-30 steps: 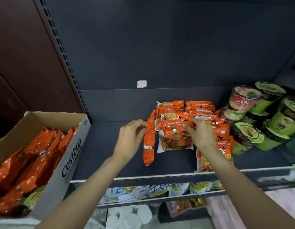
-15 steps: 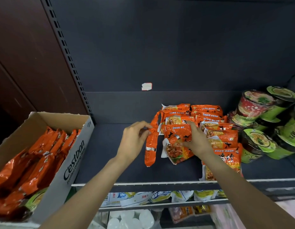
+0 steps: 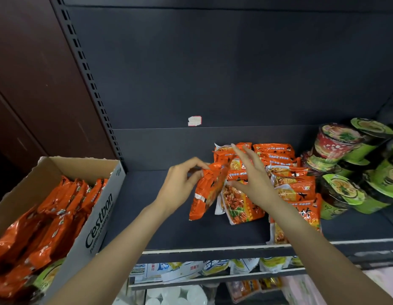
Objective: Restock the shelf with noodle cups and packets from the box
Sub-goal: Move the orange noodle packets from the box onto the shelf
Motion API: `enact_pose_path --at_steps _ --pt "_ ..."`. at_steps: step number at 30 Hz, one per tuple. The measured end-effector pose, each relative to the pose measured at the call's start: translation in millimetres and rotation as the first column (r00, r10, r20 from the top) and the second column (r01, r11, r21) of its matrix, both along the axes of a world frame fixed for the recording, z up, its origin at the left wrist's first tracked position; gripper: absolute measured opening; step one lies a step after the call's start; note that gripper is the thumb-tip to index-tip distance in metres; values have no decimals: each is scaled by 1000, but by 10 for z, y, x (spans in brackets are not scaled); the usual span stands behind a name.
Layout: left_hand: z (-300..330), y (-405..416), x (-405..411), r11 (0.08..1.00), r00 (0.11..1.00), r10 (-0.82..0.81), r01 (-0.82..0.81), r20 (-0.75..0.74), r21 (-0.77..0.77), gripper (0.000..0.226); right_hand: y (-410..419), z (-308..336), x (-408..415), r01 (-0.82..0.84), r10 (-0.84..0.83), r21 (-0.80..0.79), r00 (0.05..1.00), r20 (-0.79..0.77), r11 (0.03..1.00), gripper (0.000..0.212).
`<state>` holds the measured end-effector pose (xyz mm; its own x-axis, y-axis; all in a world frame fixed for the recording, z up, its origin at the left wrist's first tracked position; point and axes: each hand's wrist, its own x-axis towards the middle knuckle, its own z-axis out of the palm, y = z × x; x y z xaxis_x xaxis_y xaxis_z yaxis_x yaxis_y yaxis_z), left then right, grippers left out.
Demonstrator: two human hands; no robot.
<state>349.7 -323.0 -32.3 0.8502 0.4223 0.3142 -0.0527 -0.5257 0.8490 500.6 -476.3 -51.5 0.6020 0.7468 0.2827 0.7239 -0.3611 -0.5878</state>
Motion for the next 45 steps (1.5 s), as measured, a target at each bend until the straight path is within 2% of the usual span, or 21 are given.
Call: enact_pose_path --at_steps 2,4,7,10,13,16,19,22,23,26,28,30,34,36,40,45 --pt "49 -52 56 998 998 -68 68 -15 -2 17 -38 152 -32 -72 72 1 997 30 997 82" --pt "86 -124 122 994 994 -107 106 -23 -13 20 -106 211 -16 -96 96 -11 993 67 995 59" --pt "71 -233 224 990 992 -127 126 -18 -69 20 -244 167 16 -58 58 -50 998 -14 997 30" --pt "-51 -279 291 991 994 -84 76 -76 -109 26 -386 43 38 43 -43 -10 996 -76 999 16" --pt "-266 -263 287 984 970 -104 69 -221 -163 36 -495 -153 40 125 -127 -89 992 -23 988 18" --pt "-514 -249 276 995 926 -94 73 -365 -71 50 -535 -370 48 200 -202 -67 979 -24 978 21" --pt "-667 -242 341 997 908 -47 69 -416 38 55 -528 -507 72 284 -286 -49 956 -57 958 22" --pt "-720 -272 451 997 913 -14 45 -408 66 50 -501 -549 49 296 -307 -124 948 -85 947 7" --pt "-729 -283 487 995 916 14 26 -400 94 46 -485 -545 34 303 -317 -138 944 -93 943 18" --pt "-701 -277 580 984 917 61 11 -393 177 39 -423 -482 4 269 -288 -191 955 -78 944 71" --pt "-682 -250 626 980 917 57 24 -394 198 39 -374 -463 18 249 -257 -257 966 -1 934 83" --pt "-684 -252 654 977 912 50 40 -407 209 40 -336 -499 60 273 -257 -281 962 94 920 86" --pt "-782 -339 699 980 885 31 64 -464 187 39 -272 -567 78 351 -273 -337 927 257 874 67" --pt "-817 -374 711 984 878 27 60 -478 165 40 -245 -575 51 333 -246 -364 932 266 870 56" --pt "-764 -351 631 977 885 90 11 -457 212 41 -216 -539 -66 254 -214 -256 961 177 933 44" --pt "-551 -154 212 926 905 213 -67 -368 372 34 72 -386 -363 141 -145 -70 987 -64 988 33"
